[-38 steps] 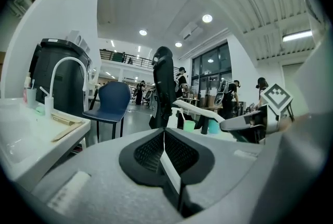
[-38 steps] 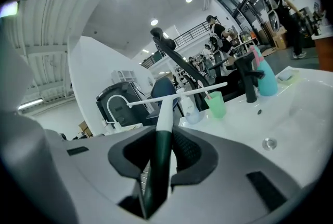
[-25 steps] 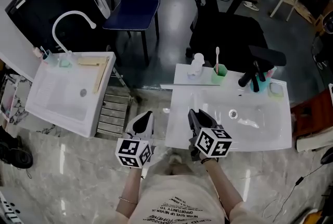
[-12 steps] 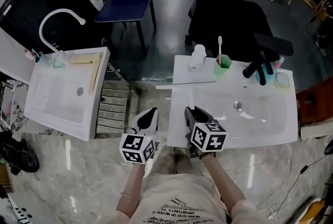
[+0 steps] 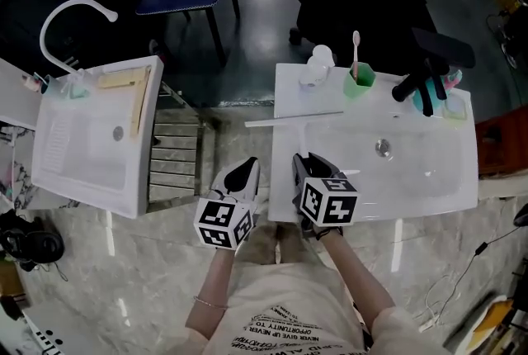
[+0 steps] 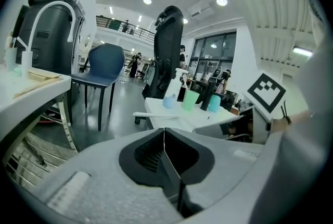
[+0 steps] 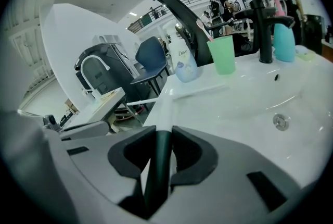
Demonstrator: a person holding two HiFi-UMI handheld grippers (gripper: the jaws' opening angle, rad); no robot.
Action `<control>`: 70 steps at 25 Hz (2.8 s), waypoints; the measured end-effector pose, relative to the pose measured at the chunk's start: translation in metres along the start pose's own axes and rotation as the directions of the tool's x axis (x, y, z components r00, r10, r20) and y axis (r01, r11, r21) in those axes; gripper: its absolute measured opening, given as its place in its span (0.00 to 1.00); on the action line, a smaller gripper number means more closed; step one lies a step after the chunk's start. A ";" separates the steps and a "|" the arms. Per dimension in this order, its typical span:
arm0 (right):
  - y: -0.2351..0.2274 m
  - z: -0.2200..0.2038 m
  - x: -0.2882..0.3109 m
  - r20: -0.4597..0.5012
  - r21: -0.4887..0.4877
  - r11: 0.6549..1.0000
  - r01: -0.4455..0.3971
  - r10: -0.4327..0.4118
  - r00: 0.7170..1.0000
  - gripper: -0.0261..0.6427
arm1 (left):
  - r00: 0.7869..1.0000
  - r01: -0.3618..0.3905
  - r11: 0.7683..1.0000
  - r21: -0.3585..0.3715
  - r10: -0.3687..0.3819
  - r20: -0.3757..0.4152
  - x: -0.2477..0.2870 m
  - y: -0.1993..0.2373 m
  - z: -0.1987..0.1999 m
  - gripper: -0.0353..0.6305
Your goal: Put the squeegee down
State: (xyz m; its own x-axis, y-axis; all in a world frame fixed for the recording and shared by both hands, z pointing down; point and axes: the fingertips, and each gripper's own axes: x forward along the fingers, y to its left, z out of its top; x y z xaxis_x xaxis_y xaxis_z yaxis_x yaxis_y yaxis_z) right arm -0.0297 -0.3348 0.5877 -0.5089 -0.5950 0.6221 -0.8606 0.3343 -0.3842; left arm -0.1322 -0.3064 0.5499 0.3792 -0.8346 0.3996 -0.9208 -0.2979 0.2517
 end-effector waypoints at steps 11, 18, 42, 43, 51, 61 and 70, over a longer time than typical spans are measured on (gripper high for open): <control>0.001 -0.004 0.003 -0.025 -0.056 0.996 0.063 -0.065 0.998 0.18 | 1.000 0.017 1.000 -0.014 -0.017 -0.026 0.001 -0.001 -0.011 0.09; 0.000 -0.004 0.004 -0.033 -0.065 0.995 0.078 -0.081 0.996 0.19 | 0.999 0.027 1.000 -0.011 -0.027 -0.027 0.001 -0.002 -0.011 0.09; 0.005 0.021 -0.021 0.095 -0.054 0.998 0.029 -0.024 0.995 0.18 | 0.991 0.130 0.988 0.088 -0.131 0.008 -0.003 -0.028 0.019 0.09; 0.006 0.023 -0.023 0.099 -0.067 0.997 0.031 -0.024 0.995 0.15 | 0.990 0.136 0.986 0.094 -0.138 0.013 -0.005 -0.030 0.021 0.09; 0.012 0.040 -0.044 0.162 -0.098 0.995 -0.010 0.026 0.987 0.06 | 0.984 0.158 0.977 0.145 -0.167 0.056 -0.018 -0.036 0.046 0.09; 0.017 0.079 -0.082 0.323 -0.119 0.991 -0.064 0.100 0.941 0.05 | 0.978 0.136 0.973 0.185 -0.162 0.133 -0.029 -0.037 0.077 0.09; 0.016 0.108 -0.114 0.434 -0.147 0.987 -0.062 0.120 0.893 0.05 | 0.965 0.086 0.974 0.209 -0.134 0.226 -0.039 -0.030 0.110 0.09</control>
State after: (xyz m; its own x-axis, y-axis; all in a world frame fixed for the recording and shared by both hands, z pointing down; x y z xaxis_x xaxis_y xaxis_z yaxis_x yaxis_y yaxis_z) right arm 0.0162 -0.3410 0.4367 -0.5488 -0.8081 0.2137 -0.8214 0.4738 -0.3176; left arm -0.1288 -0.3163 0.4294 0.4685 -0.8702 0.1524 -0.8833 -0.4589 0.0953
